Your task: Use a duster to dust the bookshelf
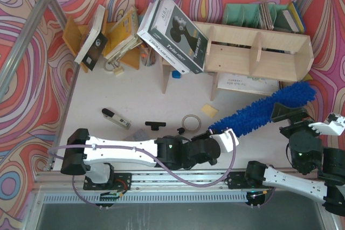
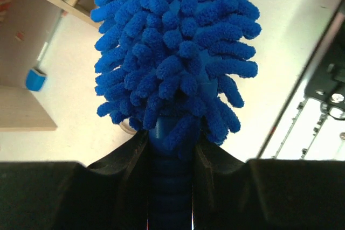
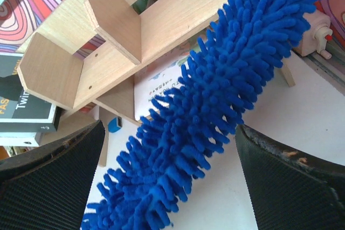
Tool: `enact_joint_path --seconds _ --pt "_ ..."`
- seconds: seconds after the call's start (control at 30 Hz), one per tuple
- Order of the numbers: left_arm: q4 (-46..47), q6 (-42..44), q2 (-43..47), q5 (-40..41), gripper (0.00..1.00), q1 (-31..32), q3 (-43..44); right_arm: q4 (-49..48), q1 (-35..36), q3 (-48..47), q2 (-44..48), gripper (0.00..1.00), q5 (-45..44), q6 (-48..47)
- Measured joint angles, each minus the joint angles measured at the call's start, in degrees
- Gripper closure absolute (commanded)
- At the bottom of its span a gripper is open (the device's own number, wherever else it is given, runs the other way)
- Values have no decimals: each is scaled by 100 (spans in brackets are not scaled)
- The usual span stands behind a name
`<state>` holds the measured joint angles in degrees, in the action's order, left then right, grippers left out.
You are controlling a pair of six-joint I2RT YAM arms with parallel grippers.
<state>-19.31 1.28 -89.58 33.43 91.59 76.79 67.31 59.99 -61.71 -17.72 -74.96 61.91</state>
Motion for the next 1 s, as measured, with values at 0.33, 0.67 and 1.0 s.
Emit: enact_joint_path --seconds 0.33,0.67,1.0 --pt "903 1499 -155 -179 100 -745 -46 -166 0 260 240 6 -177 -61" --pt "1154 1788 -1167 -396 100 -1064 -46 -186 0 297 411 6 -223 -61" --pt "1292 1827 -1672 -468 100 -1078 -245 -186 2 297 417 6 -284 -61"
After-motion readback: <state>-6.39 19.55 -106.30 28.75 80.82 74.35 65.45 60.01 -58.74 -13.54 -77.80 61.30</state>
